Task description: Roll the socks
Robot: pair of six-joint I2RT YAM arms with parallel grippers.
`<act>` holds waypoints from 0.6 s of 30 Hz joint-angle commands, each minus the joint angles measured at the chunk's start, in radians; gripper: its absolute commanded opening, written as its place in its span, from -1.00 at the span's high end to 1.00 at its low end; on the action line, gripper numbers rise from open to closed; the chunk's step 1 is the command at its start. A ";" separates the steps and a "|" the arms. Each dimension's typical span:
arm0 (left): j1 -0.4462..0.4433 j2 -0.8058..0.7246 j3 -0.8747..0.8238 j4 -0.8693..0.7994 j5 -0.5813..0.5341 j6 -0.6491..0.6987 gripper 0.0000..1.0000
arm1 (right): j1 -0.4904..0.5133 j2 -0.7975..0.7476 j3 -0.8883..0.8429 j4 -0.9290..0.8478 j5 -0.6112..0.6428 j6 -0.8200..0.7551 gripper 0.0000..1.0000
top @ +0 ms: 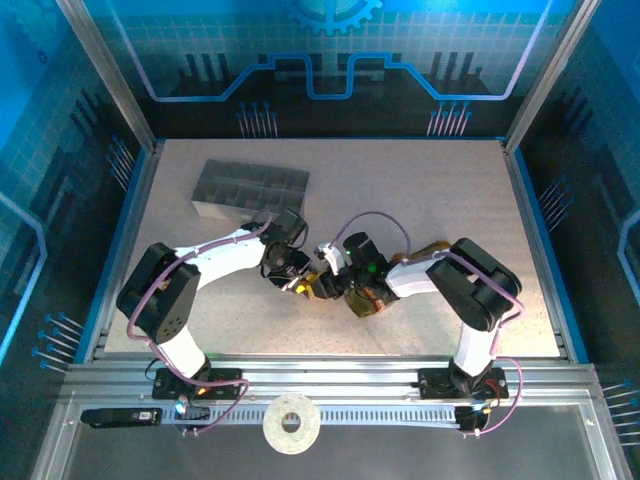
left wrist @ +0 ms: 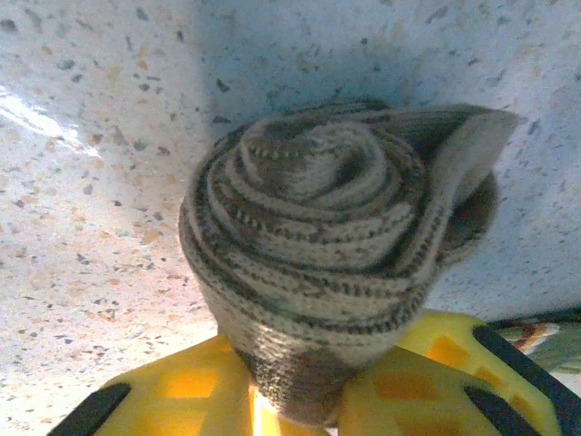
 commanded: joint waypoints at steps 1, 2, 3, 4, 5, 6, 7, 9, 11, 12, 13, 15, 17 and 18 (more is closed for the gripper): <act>0.002 0.095 -0.045 -0.149 -0.113 0.041 0.57 | -0.003 -0.072 -0.054 -0.194 0.057 -0.070 0.16; 0.002 0.101 -0.037 -0.157 -0.114 0.046 0.57 | -0.008 -0.100 -0.065 -0.178 0.072 -0.070 0.07; 0.002 0.105 -0.029 -0.161 -0.114 0.050 0.58 | -0.014 -0.127 -0.078 -0.176 0.083 -0.068 -0.01; 0.002 0.105 -0.023 -0.167 -0.115 0.050 0.58 | -0.020 -0.144 -0.088 -0.145 0.090 -0.062 -0.08; 0.002 0.108 -0.019 -0.168 -0.115 0.052 0.58 | -0.030 -0.157 -0.094 -0.143 0.088 -0.057 -0.14; 0.003 0.109 -0.016 -0.168 -0.113 0.054 0.58 | -0.041 -0.159 -0.096 -0.145 0.066 -0.051 -0.16; 0.003 0.111 -0.015 -0.169 -0.113 0.053 0.58 | -0.046 -0.158 -0.096 -0.152 0.045 -0.048 -0.17; 0.002 0.114 -0.010 -0.168 -0.108 0.055 0.59 | -0.053 -0.143 -0.096 -0.155 0.002 -0.035 -0.20; 0.003 0.114 -0.004 -0.168 -0.106 0.055 0.59 | -0.057 -0.112 -0.090 -0.146 -0.059 -0.009 -0.24; 0.002 0.113 -0.002 -0.167 -0.106 0.055 0.59 | -0.057 -0.088 -0.079 -0.145 -0.095 0.005 -0.25; 0.002 0.114 0.001 -0.168 -0.106 0.055 0.59 | -0.057 -0.068 -0.069 -0.145 -0.119 0.018 -0.26; 0.003 0.115 0.007 -0.167 -0.104 0.056 0.59 | -0.057 -0.022 -0.054 -0.119 -0.155 0.054 -0.28; 0.003 0.117 0.010 -0.168 -0.102 0.058 0.59 | -0.056 0.014 -0.032 -0.106 -0.173 0.077 -0.40; 0.002 0.118 0.012 -0.165 -0.102 0.058 0.59 | -0.056 0.031 -0.019 -0.107 -0.178 0.086 -0.42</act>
